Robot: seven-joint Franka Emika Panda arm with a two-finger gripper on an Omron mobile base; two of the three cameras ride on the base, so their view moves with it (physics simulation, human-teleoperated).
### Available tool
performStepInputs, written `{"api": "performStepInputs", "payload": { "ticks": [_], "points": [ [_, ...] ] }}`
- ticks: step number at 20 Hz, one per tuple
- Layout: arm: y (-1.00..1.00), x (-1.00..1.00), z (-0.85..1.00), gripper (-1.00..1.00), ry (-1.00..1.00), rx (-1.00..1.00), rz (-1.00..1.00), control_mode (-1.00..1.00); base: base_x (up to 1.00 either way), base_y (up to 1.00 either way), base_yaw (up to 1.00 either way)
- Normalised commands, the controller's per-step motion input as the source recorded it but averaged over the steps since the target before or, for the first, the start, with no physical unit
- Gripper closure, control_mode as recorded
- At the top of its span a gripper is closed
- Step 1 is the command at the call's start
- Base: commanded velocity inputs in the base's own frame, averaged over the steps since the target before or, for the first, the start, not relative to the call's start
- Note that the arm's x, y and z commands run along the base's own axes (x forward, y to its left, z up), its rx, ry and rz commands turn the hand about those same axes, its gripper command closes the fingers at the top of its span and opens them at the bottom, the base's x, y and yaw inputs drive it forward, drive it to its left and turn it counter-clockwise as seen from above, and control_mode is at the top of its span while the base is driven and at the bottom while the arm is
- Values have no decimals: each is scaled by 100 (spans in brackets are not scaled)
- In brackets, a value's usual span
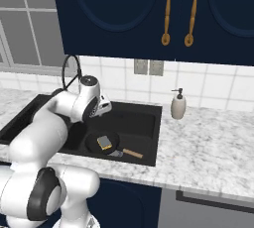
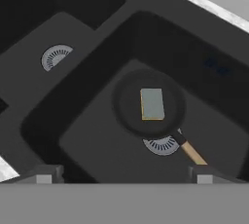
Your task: Pick the pan and sponge and place them into the sink. Then turn on the water.
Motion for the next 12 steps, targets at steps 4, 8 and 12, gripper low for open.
{"api": "performStepInputs", "payload": {
  "ticks": [4, 8, 12],
  "points": [
    [4, 11, 17, -100, 0, -1, -2, -100, 0, 0, 0],
    [0, 15, 2, -100, -15, 23, 0, -100, 0, 0, 0],
    [0, 4, 5, -100, -28, 28, 0, -100, 0, 0, 0]
  ]
}}
